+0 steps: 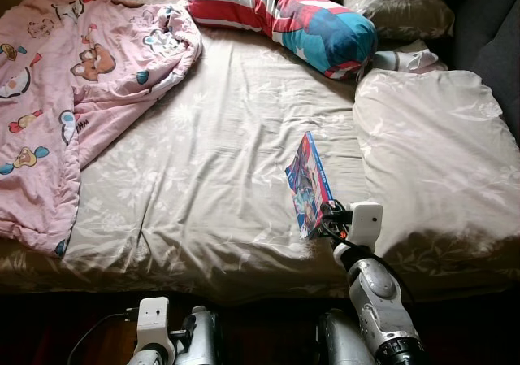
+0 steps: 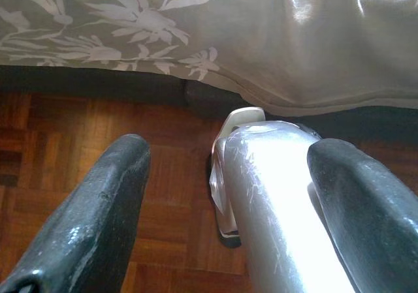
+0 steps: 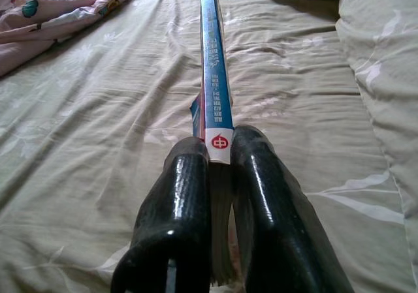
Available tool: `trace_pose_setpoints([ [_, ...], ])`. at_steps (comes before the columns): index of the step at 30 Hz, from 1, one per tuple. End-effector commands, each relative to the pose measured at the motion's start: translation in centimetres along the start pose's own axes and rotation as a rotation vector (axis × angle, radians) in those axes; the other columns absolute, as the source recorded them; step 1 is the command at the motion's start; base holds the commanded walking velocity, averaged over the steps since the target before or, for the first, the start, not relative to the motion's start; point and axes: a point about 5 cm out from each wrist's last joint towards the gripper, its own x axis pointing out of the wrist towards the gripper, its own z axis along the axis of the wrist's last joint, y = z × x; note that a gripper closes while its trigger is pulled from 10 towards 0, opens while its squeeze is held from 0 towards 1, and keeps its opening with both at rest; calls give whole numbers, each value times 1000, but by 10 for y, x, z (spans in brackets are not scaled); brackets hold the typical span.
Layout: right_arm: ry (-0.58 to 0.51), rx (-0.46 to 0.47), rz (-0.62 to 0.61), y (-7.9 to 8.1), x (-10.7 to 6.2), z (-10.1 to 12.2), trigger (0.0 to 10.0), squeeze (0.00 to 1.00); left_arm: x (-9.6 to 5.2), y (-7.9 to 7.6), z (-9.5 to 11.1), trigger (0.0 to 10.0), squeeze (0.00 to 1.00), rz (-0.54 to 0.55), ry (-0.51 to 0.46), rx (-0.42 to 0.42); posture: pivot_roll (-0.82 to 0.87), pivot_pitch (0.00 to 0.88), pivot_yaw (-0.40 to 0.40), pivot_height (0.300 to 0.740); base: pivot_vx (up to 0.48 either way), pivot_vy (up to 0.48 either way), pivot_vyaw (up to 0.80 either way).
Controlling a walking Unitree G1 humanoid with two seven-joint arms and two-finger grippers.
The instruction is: Clean up the room
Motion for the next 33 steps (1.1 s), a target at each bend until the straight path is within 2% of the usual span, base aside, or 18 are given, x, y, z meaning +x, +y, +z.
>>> trace_pose_setpoints([
  [1,-34,10,-7,0,0,4,10000,0,-10,3,-25,10000,0,3,100,-5,-10,226,13,637,247,0,0],
  [19,-32,12,-8,1,0,4,10000,0,-10,3,-27,10000,0,-1,105,-3,-10,229,15,637,321,0,0],
  [24,-28,14,-11,0,0,2,10000,0,-10,3,-27,10000,0,2,105,-1,-10,229,15,637,0,0,0],
  [33,5,128,-80,-7,-1,-6,10000,0,-11,4,-27,10000,0,3,108,3,-9,228,15,637,0,0,0],
])
